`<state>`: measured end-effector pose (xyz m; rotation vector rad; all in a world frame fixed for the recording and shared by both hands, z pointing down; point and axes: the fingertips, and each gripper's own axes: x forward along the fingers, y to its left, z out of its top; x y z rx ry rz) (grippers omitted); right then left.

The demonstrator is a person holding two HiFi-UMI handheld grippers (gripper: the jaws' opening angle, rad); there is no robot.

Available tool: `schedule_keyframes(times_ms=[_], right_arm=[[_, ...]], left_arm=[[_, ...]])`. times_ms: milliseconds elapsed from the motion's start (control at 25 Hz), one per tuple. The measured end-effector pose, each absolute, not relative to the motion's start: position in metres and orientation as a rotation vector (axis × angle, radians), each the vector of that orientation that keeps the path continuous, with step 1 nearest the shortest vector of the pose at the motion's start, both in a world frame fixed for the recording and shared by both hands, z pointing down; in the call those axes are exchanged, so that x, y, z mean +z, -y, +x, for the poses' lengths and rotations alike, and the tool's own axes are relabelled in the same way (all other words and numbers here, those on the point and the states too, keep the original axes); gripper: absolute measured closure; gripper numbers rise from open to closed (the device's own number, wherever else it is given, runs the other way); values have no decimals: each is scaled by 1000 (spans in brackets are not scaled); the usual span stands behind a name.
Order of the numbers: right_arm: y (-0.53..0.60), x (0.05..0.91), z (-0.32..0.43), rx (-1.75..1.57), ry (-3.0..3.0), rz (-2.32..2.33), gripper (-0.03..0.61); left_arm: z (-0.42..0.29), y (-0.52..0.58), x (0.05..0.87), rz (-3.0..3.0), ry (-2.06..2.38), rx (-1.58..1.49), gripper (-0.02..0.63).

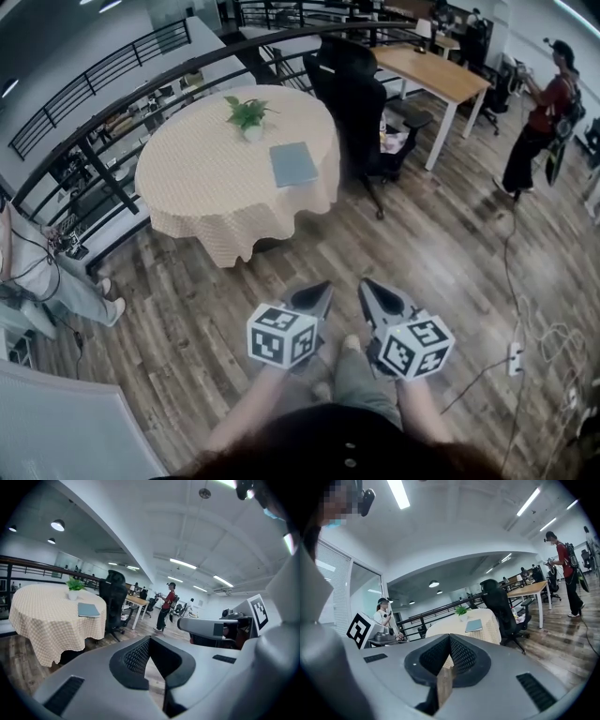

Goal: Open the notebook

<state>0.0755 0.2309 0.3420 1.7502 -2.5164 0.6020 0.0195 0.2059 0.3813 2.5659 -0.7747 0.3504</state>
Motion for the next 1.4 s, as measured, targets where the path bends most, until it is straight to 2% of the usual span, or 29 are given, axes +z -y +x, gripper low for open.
schedule_keyframes(times_ms=[400,1000,1400], right_arm=[[-134,354,101,636,2554,1692,568],[55,335,149,620,2618,1524,568],[123,346,159,620,2649,1356,568]], left_arm=[[35,-112,395,2535,868,387,607],[83,64,372,2502,1065,390,607],[106,131,381,2450,1140,383,607]])
